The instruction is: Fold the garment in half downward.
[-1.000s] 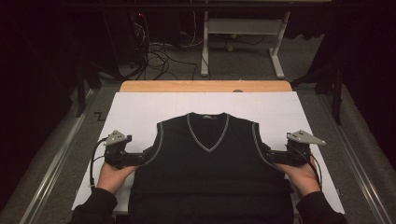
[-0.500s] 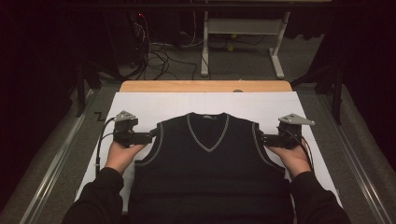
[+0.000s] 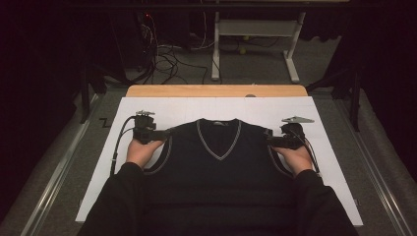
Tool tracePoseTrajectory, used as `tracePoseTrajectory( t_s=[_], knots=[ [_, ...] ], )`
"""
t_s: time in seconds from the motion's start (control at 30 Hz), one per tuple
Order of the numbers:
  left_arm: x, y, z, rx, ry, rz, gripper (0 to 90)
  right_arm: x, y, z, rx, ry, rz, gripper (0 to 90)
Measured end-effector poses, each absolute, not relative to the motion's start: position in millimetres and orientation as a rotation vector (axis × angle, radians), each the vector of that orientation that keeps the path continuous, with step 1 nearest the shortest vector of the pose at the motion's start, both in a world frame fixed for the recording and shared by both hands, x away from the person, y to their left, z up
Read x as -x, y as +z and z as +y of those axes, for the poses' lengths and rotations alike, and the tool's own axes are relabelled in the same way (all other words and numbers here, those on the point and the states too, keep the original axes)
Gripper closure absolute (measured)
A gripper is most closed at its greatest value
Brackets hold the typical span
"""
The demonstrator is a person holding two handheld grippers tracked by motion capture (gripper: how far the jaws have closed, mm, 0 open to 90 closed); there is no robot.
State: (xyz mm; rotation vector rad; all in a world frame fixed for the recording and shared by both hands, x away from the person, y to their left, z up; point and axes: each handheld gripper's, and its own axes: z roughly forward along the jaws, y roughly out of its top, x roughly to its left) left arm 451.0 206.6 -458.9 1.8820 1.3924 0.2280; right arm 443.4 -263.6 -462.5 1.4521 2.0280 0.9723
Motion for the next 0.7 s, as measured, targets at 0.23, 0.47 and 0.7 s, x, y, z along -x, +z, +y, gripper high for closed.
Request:
tracePoseTrajectory(
  t_s=[0.23,0.47,0.7],
  knots=[
    [-456,-475,190,-1.954,0.278,1.433,24.8,-453,-474,-259,-1.485,0.934,2.06,31.0],
    [-452,-475,182,-1.989,0.375,1.462,46.8,-454,-469,-244,-1.448,0.873,2.121,59.6],
    [-448,-474,178,-1.994,0.323,1.426,70.0,-451,-468,-242,-1.446,0.897,2.138,78.4]
  ],
)
